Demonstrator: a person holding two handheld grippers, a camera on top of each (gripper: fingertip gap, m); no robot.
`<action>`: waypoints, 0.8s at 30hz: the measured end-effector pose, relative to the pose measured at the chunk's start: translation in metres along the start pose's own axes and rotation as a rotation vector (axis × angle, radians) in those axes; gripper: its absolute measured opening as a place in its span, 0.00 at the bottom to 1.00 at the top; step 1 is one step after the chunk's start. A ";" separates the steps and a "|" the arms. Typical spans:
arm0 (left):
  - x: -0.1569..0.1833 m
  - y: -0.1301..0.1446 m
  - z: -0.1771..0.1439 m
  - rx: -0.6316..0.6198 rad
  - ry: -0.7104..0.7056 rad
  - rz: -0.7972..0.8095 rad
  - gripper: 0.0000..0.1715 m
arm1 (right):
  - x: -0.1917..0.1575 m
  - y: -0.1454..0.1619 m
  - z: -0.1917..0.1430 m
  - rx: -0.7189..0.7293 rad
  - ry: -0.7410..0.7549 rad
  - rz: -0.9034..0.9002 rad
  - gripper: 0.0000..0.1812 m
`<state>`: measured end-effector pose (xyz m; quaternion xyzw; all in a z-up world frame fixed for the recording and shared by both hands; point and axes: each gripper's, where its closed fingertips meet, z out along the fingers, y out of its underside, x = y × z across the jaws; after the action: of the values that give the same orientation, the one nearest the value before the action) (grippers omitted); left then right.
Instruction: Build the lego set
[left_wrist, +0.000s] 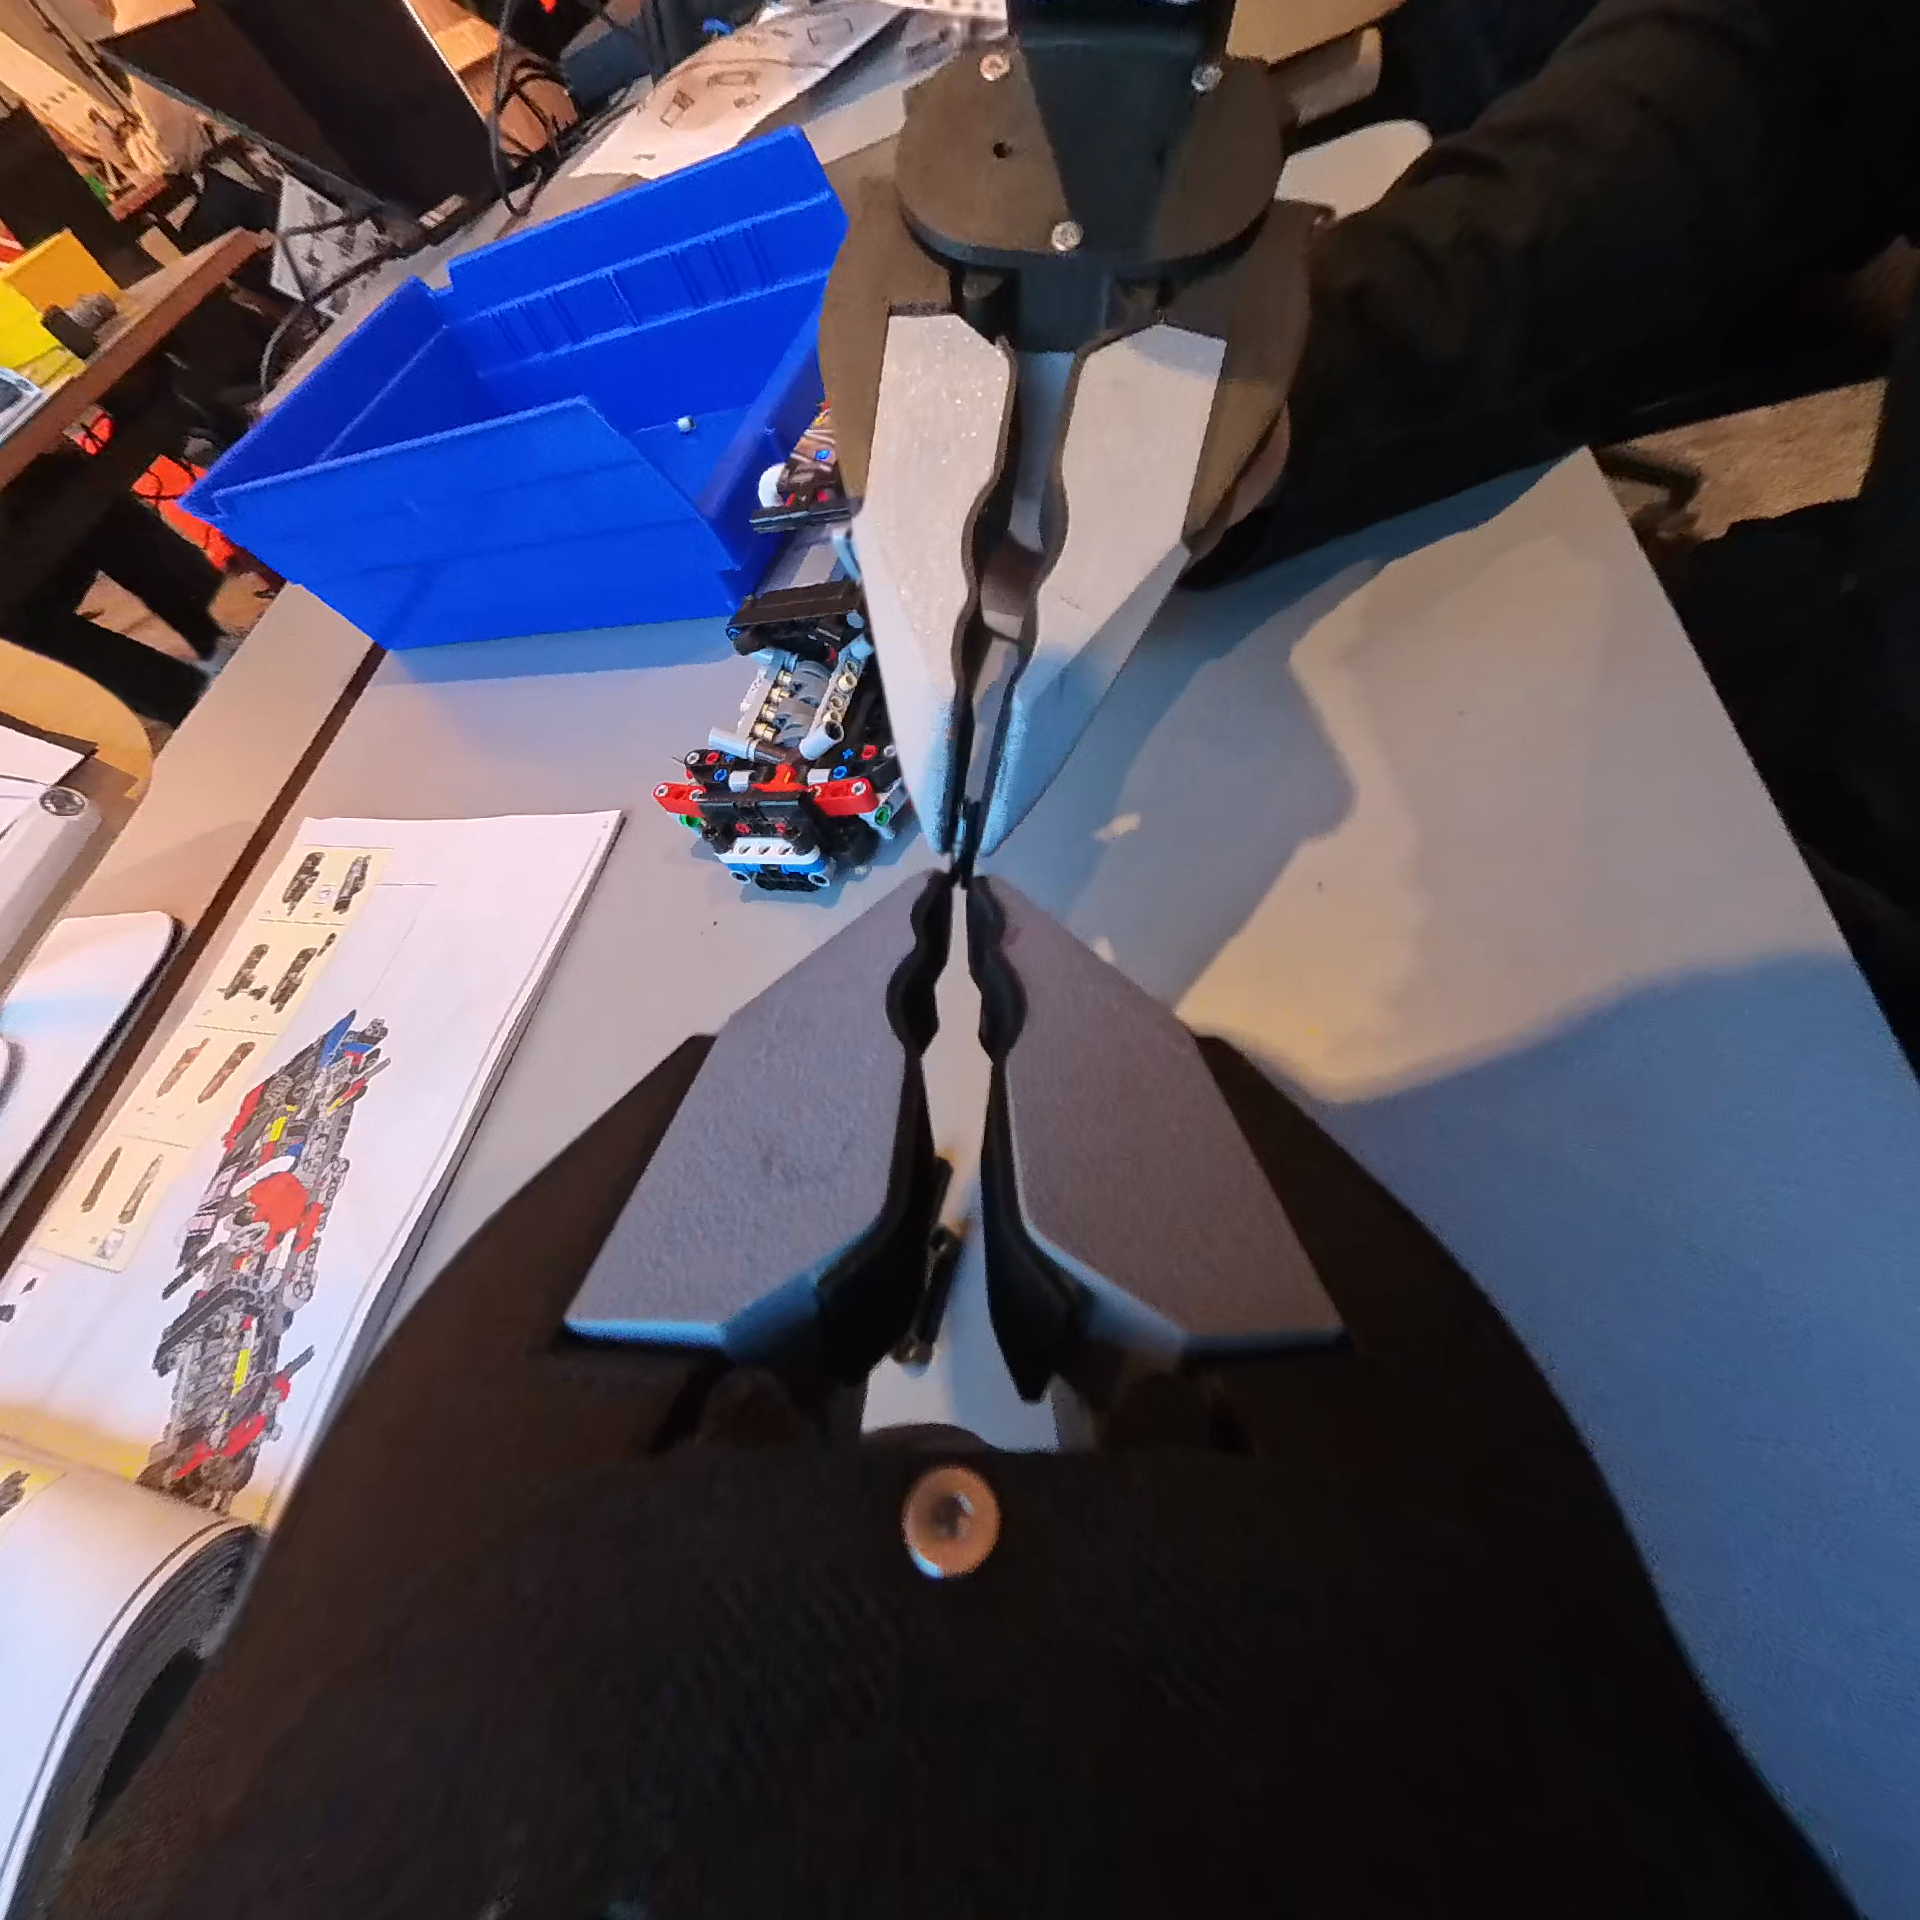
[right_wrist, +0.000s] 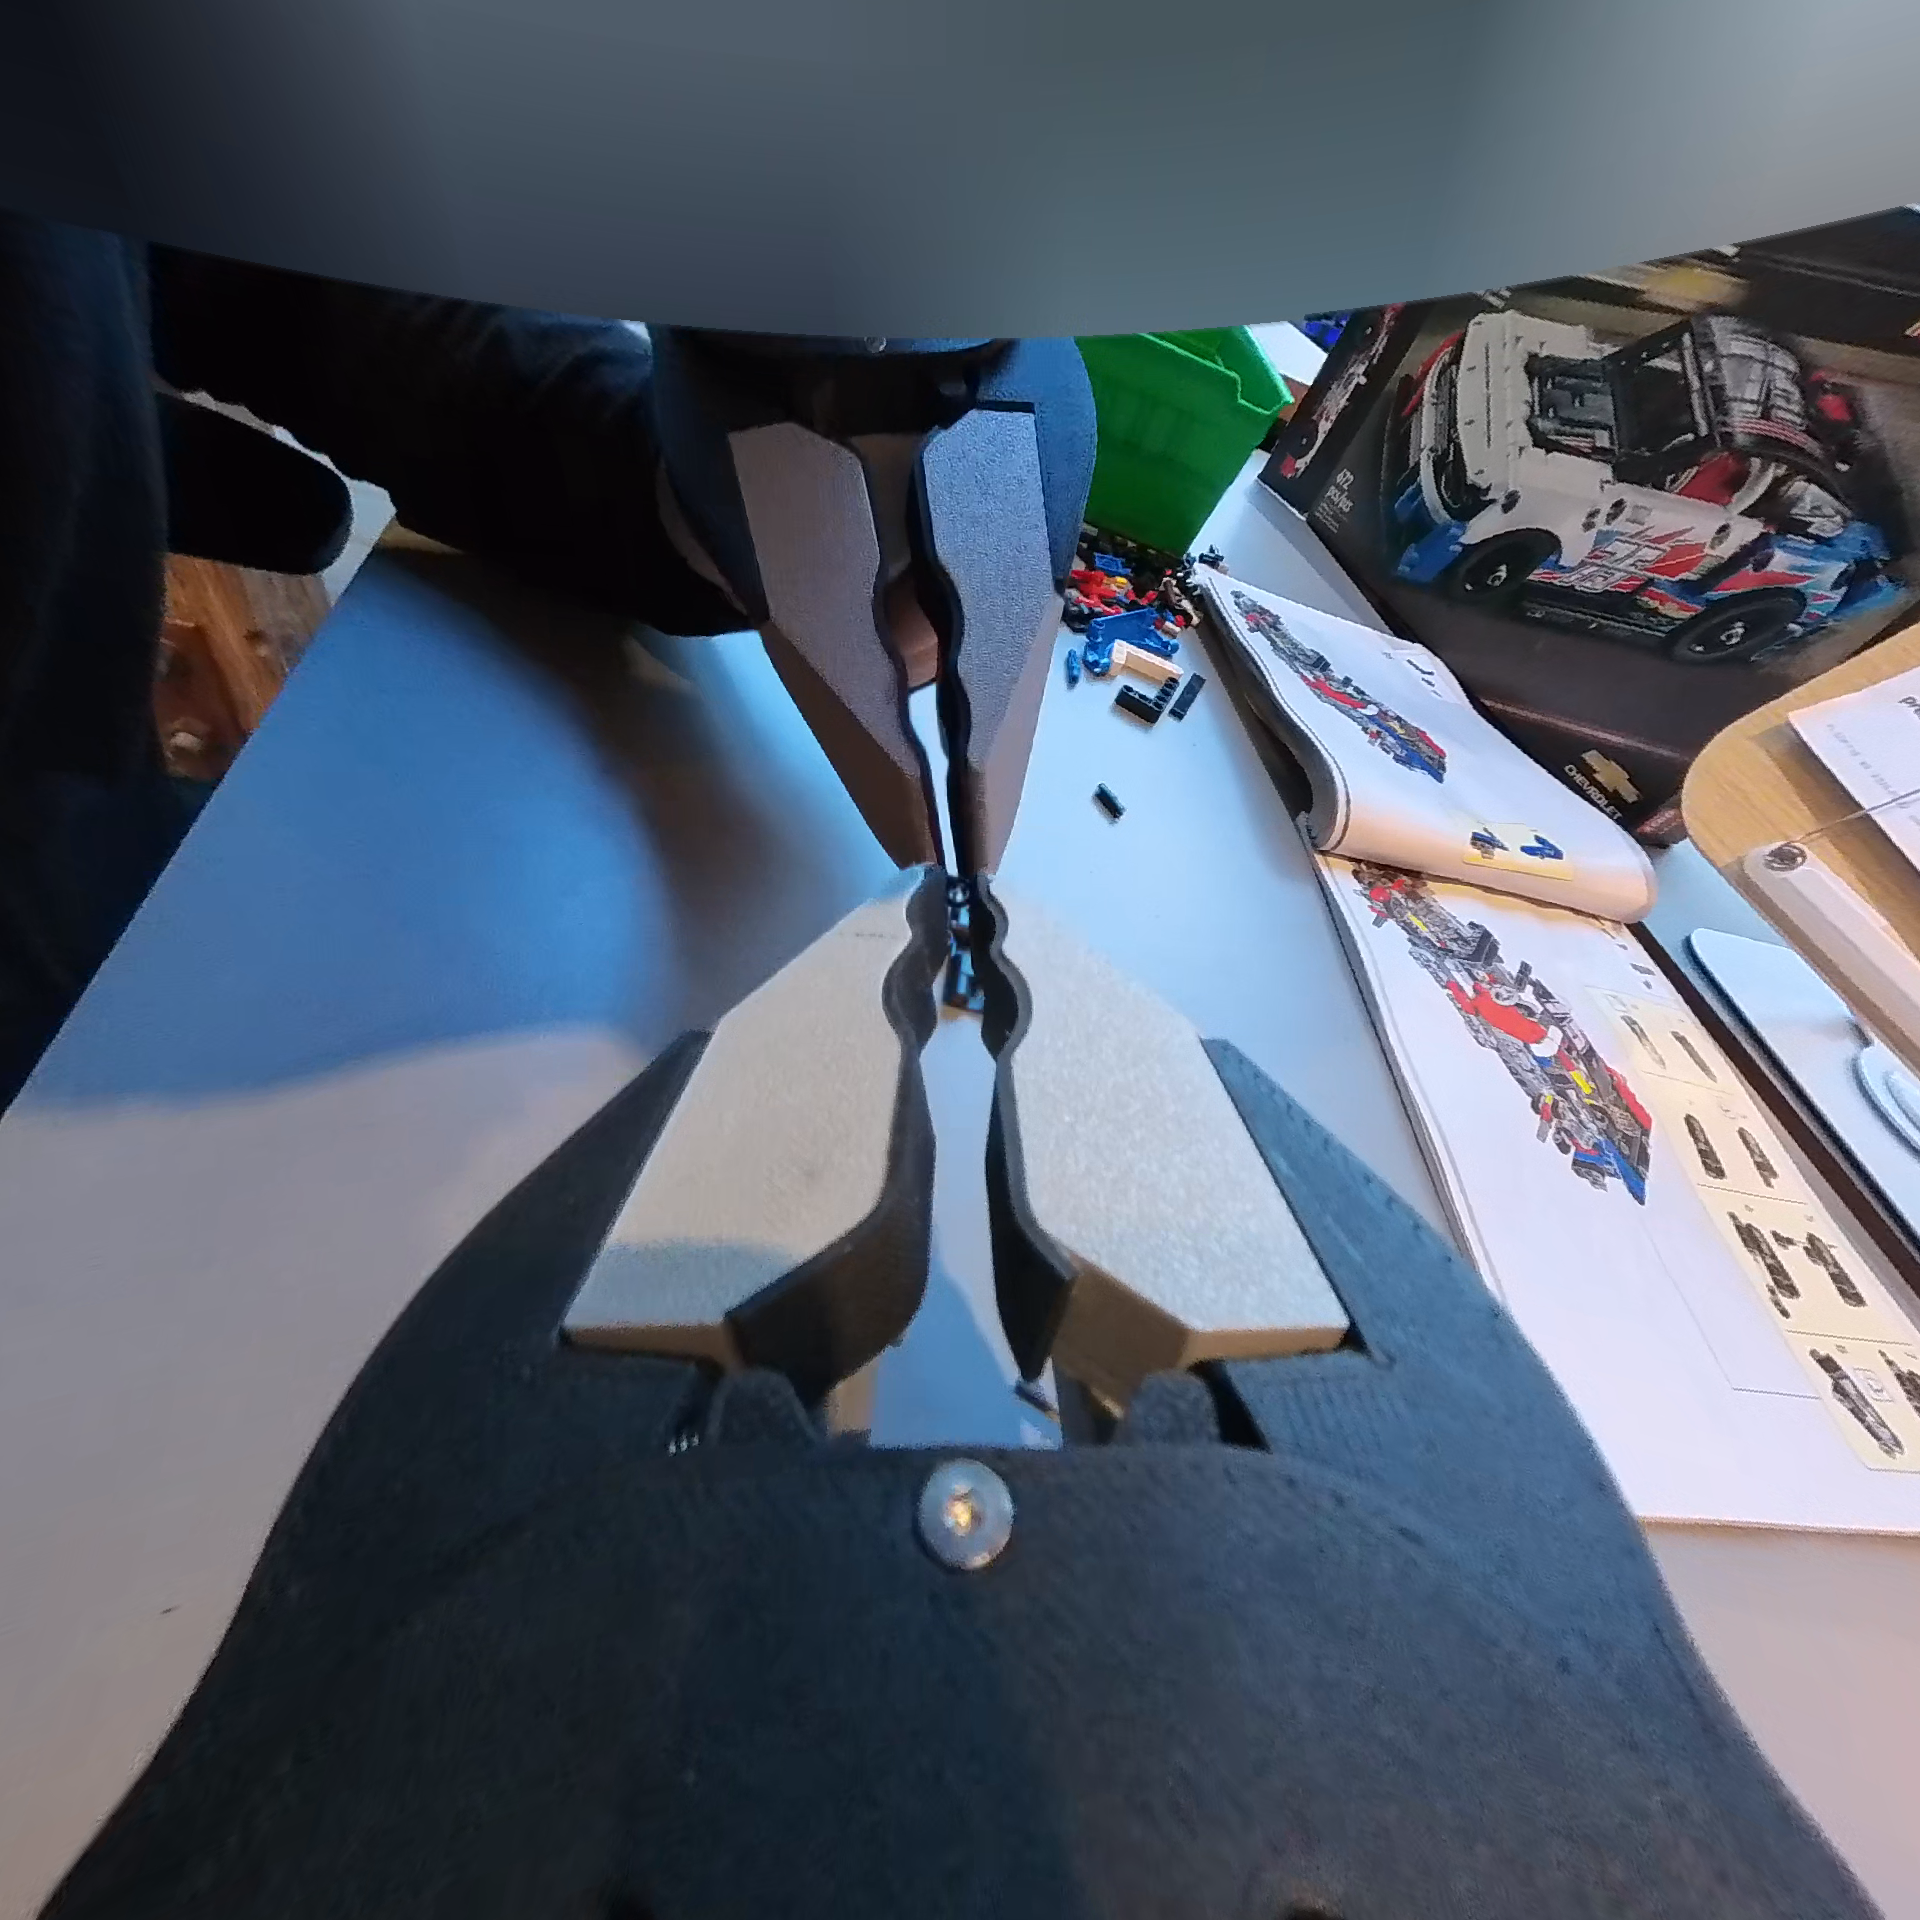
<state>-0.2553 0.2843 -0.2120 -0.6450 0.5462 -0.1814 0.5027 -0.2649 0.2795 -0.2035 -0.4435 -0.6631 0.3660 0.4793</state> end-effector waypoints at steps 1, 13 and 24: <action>0.000 0.000 0.000 -0.003 -0.007 0.009 0.00 | 0.000 0.000 0.000 0.001 -0.002 0.001 0.00; 0.002 0.004 0.001 -0.033 0.007 -0.003 0.00 | -0.002 0.002 0.002 -0.023 0.004 -0.023 0.00; -0.030 0.042 -0.043 -0.122 0.050 -0.134 0.10 | 0.006 0.011 0.011 -0.056 -0.003 0.163 0.00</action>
<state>-0.3212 0.2953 -0.2193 -0.7045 0.5245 -0.1972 0.4355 -0.2742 0.2878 -0.2144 -0.5087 -0.6352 0.3860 0.4345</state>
